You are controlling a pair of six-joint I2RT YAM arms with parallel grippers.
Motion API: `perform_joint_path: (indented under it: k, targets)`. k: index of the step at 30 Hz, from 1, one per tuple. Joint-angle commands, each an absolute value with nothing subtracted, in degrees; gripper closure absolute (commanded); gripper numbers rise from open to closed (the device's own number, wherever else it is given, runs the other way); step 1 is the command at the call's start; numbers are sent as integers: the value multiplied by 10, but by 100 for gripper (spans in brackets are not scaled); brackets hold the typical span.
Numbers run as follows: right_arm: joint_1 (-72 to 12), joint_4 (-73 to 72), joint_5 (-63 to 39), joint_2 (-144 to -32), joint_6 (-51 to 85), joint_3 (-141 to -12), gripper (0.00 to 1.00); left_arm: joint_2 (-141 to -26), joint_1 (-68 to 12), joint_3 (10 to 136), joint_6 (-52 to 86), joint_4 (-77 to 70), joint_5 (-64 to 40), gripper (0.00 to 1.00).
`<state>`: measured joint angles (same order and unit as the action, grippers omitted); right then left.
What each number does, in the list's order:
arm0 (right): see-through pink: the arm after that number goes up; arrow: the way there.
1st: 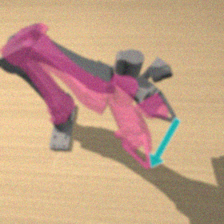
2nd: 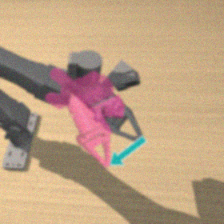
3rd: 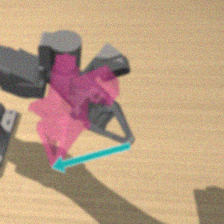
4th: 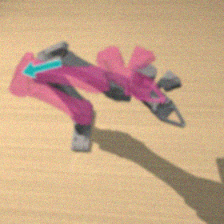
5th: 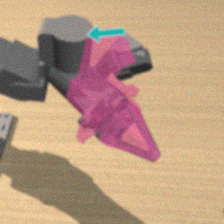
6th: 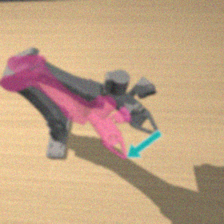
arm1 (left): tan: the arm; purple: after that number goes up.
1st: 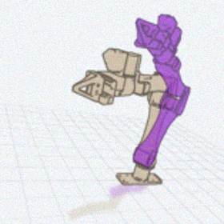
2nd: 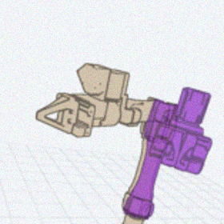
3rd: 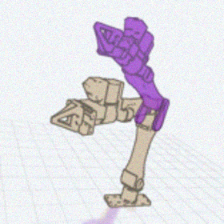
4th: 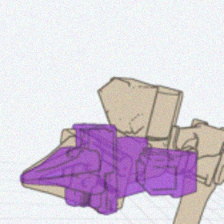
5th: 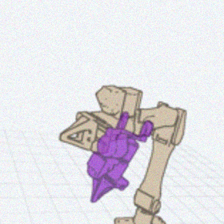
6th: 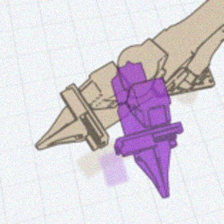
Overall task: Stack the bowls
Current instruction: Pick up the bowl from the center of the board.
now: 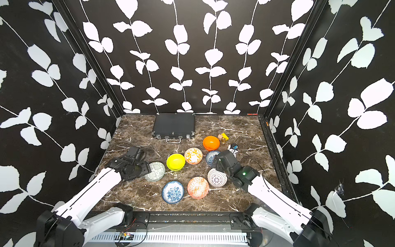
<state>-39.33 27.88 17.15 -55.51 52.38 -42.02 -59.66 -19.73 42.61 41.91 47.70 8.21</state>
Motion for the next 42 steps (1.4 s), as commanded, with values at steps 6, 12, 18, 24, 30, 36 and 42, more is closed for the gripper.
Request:
perform_joint_path:
  k: [6, 12, 18, 24, 30, 36, 42]
  targets:
    - [-368, 227, 145, -533, 546, -381, 2, -598, -192, 396, 387, 407, 26, 25]
    - [-368, 229, 140, -551, 548, -388, 3, -606, -183, 375, 378, 391, 31, 30]
    - [-368, 225, 139, -550, 549, -384, 3, -634, -166, 357, 374, 352, 5, 35]
    - [-368, 225, 138, -558, 548, -389, 3, -643, -164, 349, 375, 329, -2, 43]
    - [-368, 224, 138, -560, 548, -387, 3, -659, -163, 346, 374, 314, -6, 58]
    - [-368, 222, 139, -558, 548, -385, 3, -670, -163, 353, 380, 310, -11, 71]
    - [-368, 221, 140, -556, 548, -383, 3, -682, -163, 371, 377, 327, 0, 91]
